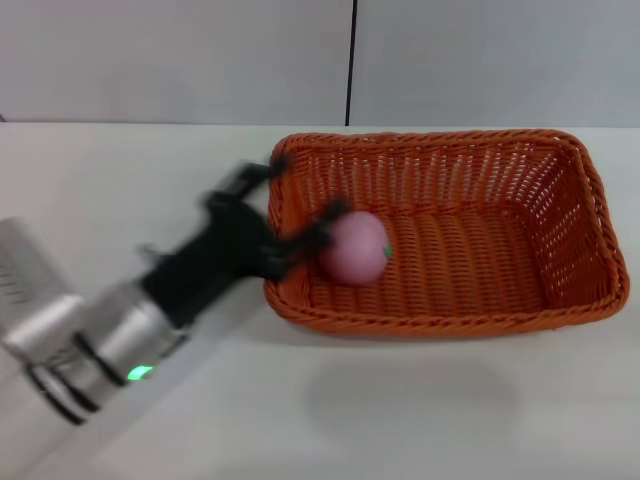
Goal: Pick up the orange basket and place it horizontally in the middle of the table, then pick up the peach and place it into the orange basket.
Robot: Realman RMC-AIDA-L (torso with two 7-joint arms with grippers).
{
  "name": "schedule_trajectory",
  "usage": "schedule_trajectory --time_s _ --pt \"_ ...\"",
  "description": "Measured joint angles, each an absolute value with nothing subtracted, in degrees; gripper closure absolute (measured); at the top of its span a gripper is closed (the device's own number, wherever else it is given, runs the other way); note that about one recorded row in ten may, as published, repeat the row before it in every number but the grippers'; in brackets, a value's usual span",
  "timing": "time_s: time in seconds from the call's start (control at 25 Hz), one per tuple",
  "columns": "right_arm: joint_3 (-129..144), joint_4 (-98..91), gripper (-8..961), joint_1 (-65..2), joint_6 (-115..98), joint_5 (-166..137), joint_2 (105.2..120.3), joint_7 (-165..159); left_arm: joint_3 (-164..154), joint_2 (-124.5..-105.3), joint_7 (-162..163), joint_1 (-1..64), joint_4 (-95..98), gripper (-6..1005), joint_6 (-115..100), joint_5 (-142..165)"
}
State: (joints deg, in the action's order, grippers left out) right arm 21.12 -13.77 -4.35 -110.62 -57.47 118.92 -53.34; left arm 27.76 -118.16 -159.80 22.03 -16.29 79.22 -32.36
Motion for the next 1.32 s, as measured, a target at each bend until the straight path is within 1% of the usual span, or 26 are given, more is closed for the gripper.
schedule_trajectory --time_s 0.28,0.44,0.64,0.96,1.32 --pt "16.47 -7.54 502 -4.16 -108.98 -57.46 118.96 -46.01 45.65 -118.17 -159.61 14.2 -9.15 174 86.46 -32.84" --pt "13.27 -2.07 502 -5.45 -107.63 -57.41 119.09 -37.44 54.77 -118.25 -159.61 9.81 -8.06 170 88.85 -32.87" --pt "5.53 2.98 502 -7.54 -106.17 -57.38 119.22 -32.18 60.35 -118.44 -159.81 6.64 -8.05 170 90.65 -32.95" --pt "2.08 4.12 502 -9.76 -96.81 -57.43 119.15 -31.73 61.03 -118.61 -159.98 6.6 -6.32 170 89.81 -33.04" --pt "2.7 3.48 502 -9.4 -94.02 -58.4 119.13 -31.63 61.2 -118.64 -160.04 6.37 -6.46 170 91.47 -33.05"
